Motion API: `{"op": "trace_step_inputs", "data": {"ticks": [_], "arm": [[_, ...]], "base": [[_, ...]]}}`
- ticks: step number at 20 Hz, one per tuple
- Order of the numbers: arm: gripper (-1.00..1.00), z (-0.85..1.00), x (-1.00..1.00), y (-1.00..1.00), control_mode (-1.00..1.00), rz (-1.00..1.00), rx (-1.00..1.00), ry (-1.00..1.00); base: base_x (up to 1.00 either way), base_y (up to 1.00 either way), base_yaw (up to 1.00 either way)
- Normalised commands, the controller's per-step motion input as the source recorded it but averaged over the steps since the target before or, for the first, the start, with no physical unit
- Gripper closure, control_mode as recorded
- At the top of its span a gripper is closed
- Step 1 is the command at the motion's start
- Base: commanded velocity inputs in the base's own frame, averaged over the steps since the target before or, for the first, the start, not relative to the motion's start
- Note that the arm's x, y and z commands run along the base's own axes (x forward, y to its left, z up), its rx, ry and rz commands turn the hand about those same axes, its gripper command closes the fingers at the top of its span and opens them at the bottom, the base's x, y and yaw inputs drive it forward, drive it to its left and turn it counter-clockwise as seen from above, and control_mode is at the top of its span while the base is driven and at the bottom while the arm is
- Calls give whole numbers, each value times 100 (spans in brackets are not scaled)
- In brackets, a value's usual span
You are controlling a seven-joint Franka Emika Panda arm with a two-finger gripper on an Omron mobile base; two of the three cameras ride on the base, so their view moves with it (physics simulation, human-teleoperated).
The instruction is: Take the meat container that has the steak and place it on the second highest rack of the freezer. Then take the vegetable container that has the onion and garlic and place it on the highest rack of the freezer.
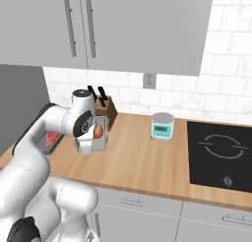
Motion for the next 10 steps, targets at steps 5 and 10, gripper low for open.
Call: {"op": "trace_step_inputs", "data": {"ticks": [5,10], "arm": [[100,66,-34,-1,-100,-12,0,-13],[100,61,-52,0,-100,0,0,0]], "base": [[0,0,0],[0,0,0]]}}
